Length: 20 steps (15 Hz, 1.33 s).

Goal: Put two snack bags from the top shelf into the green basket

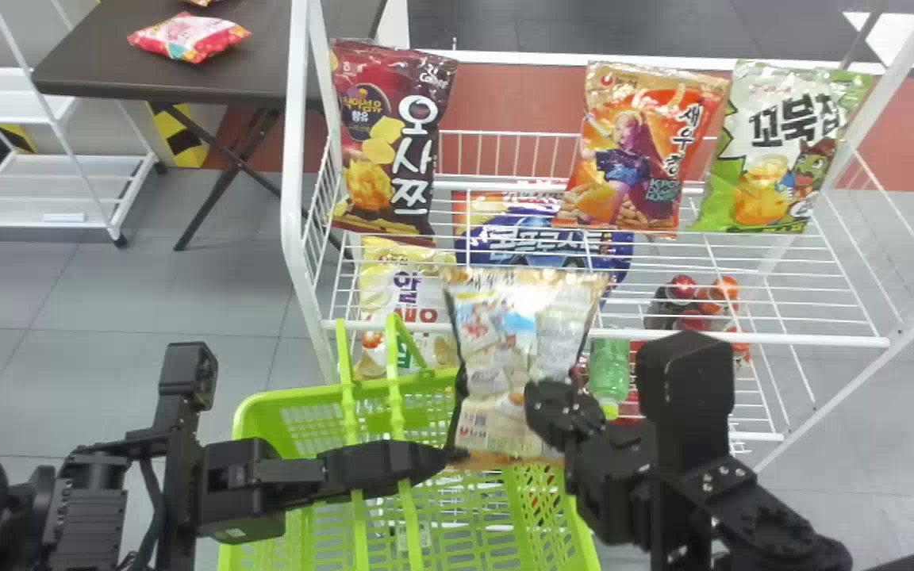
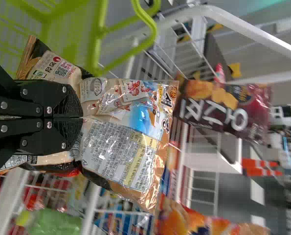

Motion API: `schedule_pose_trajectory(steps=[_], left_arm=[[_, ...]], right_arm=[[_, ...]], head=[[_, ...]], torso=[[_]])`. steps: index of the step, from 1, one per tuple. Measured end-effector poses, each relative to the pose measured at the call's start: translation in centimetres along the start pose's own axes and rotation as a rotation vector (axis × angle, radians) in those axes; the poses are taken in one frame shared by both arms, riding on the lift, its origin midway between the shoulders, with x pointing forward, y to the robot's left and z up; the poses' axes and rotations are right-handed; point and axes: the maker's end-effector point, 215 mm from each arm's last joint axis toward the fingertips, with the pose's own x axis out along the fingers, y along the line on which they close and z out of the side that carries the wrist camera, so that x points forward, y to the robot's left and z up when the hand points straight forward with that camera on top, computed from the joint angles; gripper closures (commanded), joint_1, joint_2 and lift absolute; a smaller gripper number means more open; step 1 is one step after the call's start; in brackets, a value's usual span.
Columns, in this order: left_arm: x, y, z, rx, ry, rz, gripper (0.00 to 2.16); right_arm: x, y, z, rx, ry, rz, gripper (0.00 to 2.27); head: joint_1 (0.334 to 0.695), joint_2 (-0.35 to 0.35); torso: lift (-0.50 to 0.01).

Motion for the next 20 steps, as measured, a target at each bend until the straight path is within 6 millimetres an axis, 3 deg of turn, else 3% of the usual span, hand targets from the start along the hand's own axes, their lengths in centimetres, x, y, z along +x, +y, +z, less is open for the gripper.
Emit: schedule_pose_trajectory(steps=[3, 4, 5, 6, 8, 9, 11, 15, 20], left_arm=[[0.0, -0.1, -0.1, 0.002, 0.001, -0.002, 2.14], [0.0, -0.2, -0.1, 0.003, 0.001, -0.002, 2.14], [0.0, -0.2, -0.1, 0.004, 0.001, -0.002, 2.14], [0.0, -0.2, -0.1, 0.005, 0.000, -0.002, 2.14], [-0.1, -0.3, -0.1, 0.007, -0.001, -0.002, 2.14], [-0.1, -0.3, -0.1, 0.007, -0.001, -0.002, 2.14], [-0.1, -0.3, -0.2, 0.006, -0.001, -0.003, 2.14], [-0.1, -0.2, -0.5, 0.004, 0.002, -0.002, 2.14], [-0.2, -0.1, -0.8, 0.002, 0.004, 0.003, 2.14]], right_arm=[[0.9, 4.8, -2.1, 0.032, 0.048, 0.118, 2.15], [1.1, 6.0, -3.1, 0.037, 0.079, 0.142, 1.58], [1.2, 6.5, -4.3, 0.037, 0.121, 0.152, 0.41], [1.2, 6.6, -5.7, 0.034, 0.169, 0.153, 0.00], [1.3, 5.6, -7.0, 0.024, 0.211, 0.126, 0.04], [1.4, 4.3, -6.7, 0.024, 0.198, 0.102, 0.06], [1.9, 1.0, -3.3, 0.029, 0.084, 0.044, 0.07], [2.8, -9.6, 4.8, 0.011, -0.157, -0.143, 0.07], [5.9, -20.2, 10.8, 0.018, -0.336, -0.271, 0.07]], head=[[0.695, 0.130], [0.695, 0.147], [0.695, 0.160], [0.695, 0.170], [0.695, 0.160], [0.695, 0.145], [0.695, 0.081], [0.695, -0.060], [0.695, -0.156]], torso=[[0.000], [0.000], [0.000], [0.000], [0.000], [0.000], [0.000], [0.000], [0.000]])
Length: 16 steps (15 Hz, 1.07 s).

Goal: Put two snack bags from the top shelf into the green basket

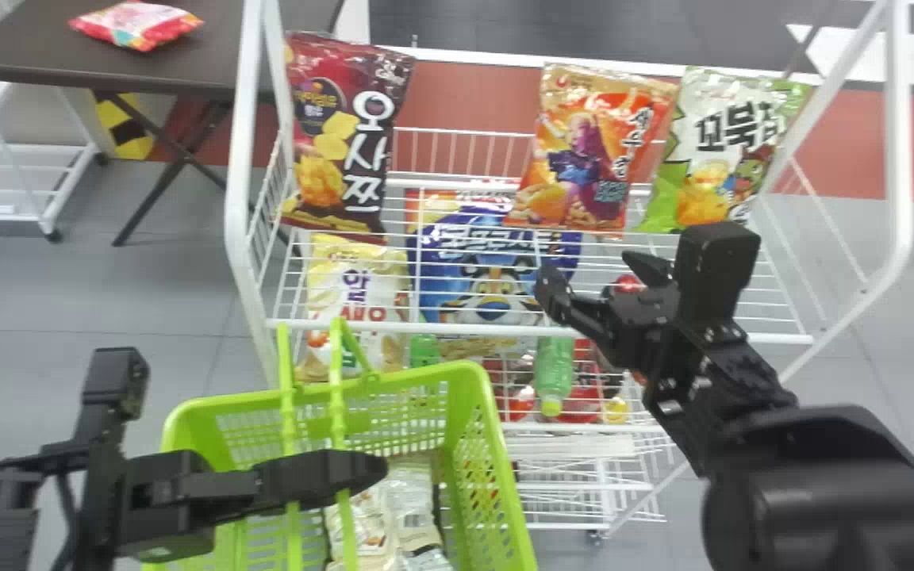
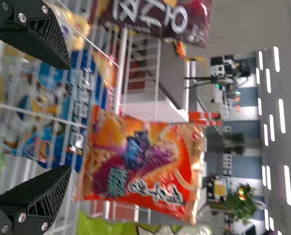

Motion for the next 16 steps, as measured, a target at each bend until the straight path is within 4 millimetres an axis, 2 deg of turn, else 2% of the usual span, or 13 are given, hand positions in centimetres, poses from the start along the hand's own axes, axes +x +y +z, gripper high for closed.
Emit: schedule_pose_trajectory(steps=[4, 6, 9, 12, 13, 15, 16], left_arm=[[-0.3, 0.0, 0.0, 0.007, -0.004, 0.009, 2.14], [-0.1, -0.1, 0.1, 0.014, 0.005, 0.011, 2.14], [0.1, -0.2, 0.5, 0.022, 0.017, 0.012, 2.14], [0.6, -0.4, 0.9, 0.024, 0.035, 0.007, 2.14], [0.6, -0.4, 0.9, 0.024, 0.038, 0.005, 2.14], [0.7, -0.4, 0.9, 0.024, 0.038, 0.004, 2.14], [0.6, -0.4, 1.0, 0.025, 0.037, 0.004, 2.14]], right_arm=[[6.1, -3.2, 2.0, 0.019, -0.061, -0.028, 0.07], [8.2, -4.1, 2.5, 0.021, -0.067, -0.043, 0.07], [10.9, -4.9, 2.5, 0.014, -0.048, -0.055, 0.09], [13.5, -4.9, 2.1, -0.002, -0.025, -0.031, 0.15], [14.2, -4.6, 2.1, -0.008, -0.020, -0.021, 0.30], [15.1, -3.6, 1.8, -0.012, -0.010, 0.012, 1.08], [15.2, -3.0, 1.7, -0.012, -0.008, 0.033, 1.81]], head=[[0.695, -0.165], [0.695, -0.168], [0.695, -0.167], [0.695, -0.163], [0.695, -0.160], [0.695, -0.144], [0.695, -0.139]], torso=[[0.000], [0.000], [0.000], [0.000], [0.000], [0.000], [0.000]])
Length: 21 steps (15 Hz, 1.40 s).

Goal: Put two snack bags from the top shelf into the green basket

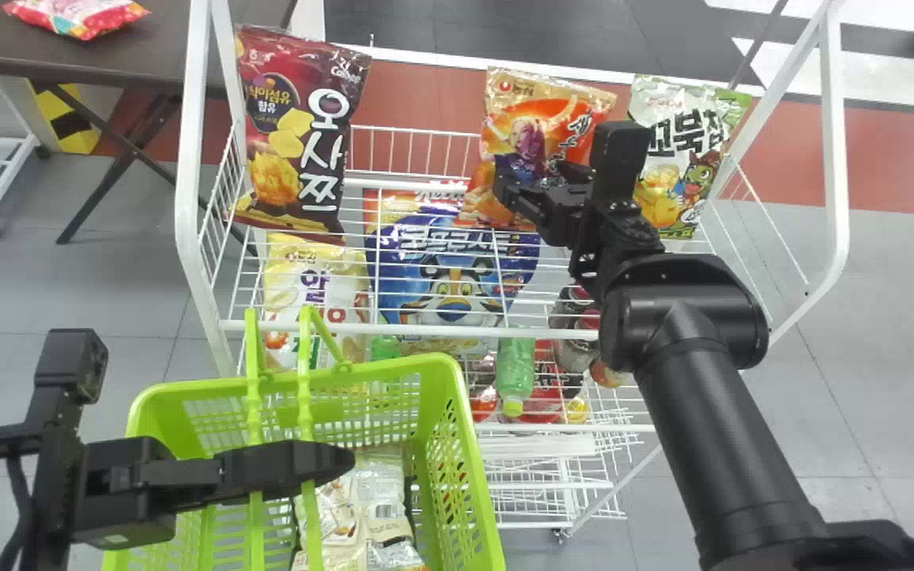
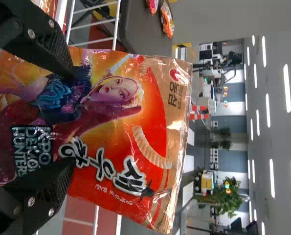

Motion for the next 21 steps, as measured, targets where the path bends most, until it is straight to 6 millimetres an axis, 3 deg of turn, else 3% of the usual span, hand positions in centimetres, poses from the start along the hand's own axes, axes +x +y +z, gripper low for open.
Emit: schedule_pose_trajectory(steps=[1, 4, 7, 10, 14, 18, 21], left_arm=[[0.0, 0.0, 0.0, 0.000, -0.001, 0.001, 2.14], [-0.1, 0.1, -0.1, -0.002, 0.000, 0.003, 2.14], [-0.1, 0.2, -0.1, -0.003, 0.002, 0.007, 2.14], [-0.1, 0.2, -0.2, -0.004, 0.003, 0.008, 2.14], [-0.2, 0.3, -0.2, -0.003, 0.003, 0.011, 2.14], [-0.4, 0.3, -0.2, -0.005, -0.001, 0.013, 2.14], [-0.5, 0.4, -0.3, -0.012, -0.005, 0.009, 2.14]], right_arm=[[-0.1, 0.3, -0.1, 0.000, -0.001, 0.008, 2.25], [-1.5, 0.6, -0.5, -0.008, -0.028, 0.001, 2.25], [-3.2, 0.8, 0.6, -0.019, -0.078, -0.002, 2.25], [-5.7, 1.0, 0.8, -0.021, -0.096, -0.012, 2.25], [-11.3, 1.7, 1.1, -0.012, -0.078, -0.021, 2.25], [-17.4, 3.9, 1.6, 0.019, -0.002, -0.003, 2.25], [-20.5, 7.8, -2.0, 0.069, 0.179, 0.063, 2.25]], head=[[0.695, -0.133], [0.695, -0.133], [0.695, -0.136], [0.695, -0.144], [0.695, -0.160], [0.695, -0.162], [0.695, -0.133]], torso=[[0.000], [0.000], [0.000], [0.000], [0.000], [0.000], [0.000]])
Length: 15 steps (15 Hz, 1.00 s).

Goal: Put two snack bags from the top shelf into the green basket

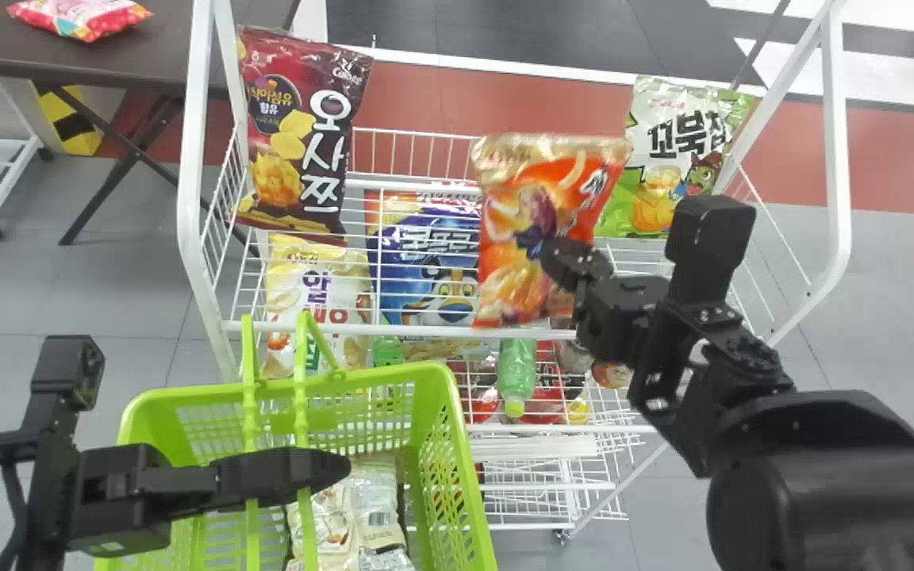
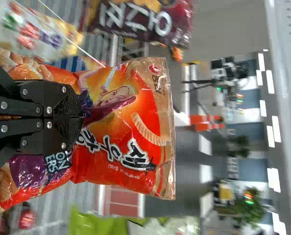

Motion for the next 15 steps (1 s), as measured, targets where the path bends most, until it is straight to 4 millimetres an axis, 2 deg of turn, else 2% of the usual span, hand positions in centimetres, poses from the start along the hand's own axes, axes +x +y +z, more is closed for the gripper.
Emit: schedule_pose_trajectory(steps=[2, 8, 11, 12, 13, 14, 15], left_arm=[[-0.2, 0.0, 0.0, -0.004, -0.005, -0.004, 2.14], [-0.3, 0.0, -0.3, -0.014, -0.016, -0.013, 2.14], [-0.2, -0.1, -0.3, -0.013, -0.016, -0.017, 2.14], [-0.2, -0.1, -0.3, -0.013, -0.016, -0.017, 2.14], [-0.2, -0.2, -0.3, -0.013, -0.016, -0.018, 2.14], [-0.1, -0.2, -0.3, -0.012, -0.016, -0.018, 2.14], [-0.1, -0.2, -0.3, -0.013, -0.016, -0.018, 2.14]], right_arm=[[-0.6, 3.3, -2.4, 0.006, 0.075, 0.055, 2.25], [-3.1, 13.7, -7.4, -0.018, 0.266, 0.227, 2.25], [-4.2, 17.5, -10.4, -0.021, 0.350, 0.302, 2.25], [-4.4, 18.5, -11.2, -0.018, 0.370, 0.324, 2.10], [-4.7, 19.1, -11.9, -0.016, 0.389, 0.338, 1.30], [-5.0, 19.5, -12.9, -0.015, 0.418, 0.349, 0.15], [-5.2, 19.5, -13.7, -0.017, 0.441, 0.354, 0.00]], head=[[0.695, -0.100], [0.695, 0.068], [0.695, 0.120], [0.695, 0.148], [0.695, 0.159], [0.695, 0.168], [0.695, 0.173]], torso=[[0.000], [0.000], [0.000], [0.000], [0.000], [0.000], [0.000]])
